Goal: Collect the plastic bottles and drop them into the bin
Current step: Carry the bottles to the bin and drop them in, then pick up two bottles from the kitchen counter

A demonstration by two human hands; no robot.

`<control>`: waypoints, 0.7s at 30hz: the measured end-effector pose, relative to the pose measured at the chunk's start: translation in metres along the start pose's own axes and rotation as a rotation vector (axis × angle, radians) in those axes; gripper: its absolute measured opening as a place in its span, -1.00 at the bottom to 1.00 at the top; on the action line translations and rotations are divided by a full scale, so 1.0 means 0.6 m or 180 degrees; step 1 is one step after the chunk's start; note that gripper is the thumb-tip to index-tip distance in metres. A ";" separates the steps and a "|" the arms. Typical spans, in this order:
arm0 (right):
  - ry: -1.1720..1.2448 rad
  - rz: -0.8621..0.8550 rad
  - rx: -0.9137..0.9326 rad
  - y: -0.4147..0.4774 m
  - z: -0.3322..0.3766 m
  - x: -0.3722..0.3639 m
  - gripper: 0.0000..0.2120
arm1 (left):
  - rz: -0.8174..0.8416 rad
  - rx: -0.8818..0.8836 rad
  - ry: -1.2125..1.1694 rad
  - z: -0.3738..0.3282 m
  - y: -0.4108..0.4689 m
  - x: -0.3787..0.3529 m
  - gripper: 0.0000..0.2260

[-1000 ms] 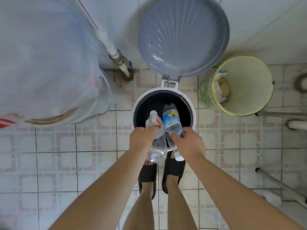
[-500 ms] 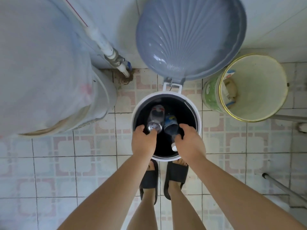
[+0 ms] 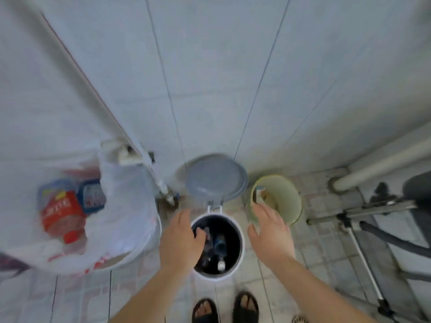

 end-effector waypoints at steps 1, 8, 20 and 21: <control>-0.0021 -0.0116 0.0046 -0.010 0.005 0.036 -0.48 | -0.0091 -0.0174 0.0107 -0.019 -0.008 0.029 -0.55; -0.0232 -0.1096 0.0195 -0.108 0.012 0.281 -0.50 | -0.0419 -0.1083 0.0118 -0.194 -0.087 0.186 -0.47; -0.0244 -0.2348 -0.0557 -0.492 -0.202 0.483 -0.44 | -0.0862 -0.2304 -0.0019 -0.484 -0.378 0.207 -0.49; -0.0271 -0.2403 -0.0654 -0.540 -0.229 0.485 -0.44 | -0.0806 -0.2422 0.0000 -0.503 -0.418 0.189 -0.49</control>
Point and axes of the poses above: each hand's wrist, its own y-axis towards the middle knuckle, its own x-axis out of the back of the hand, z = x × y, the point moved 1 cm from there along y, towards the middle knuckle
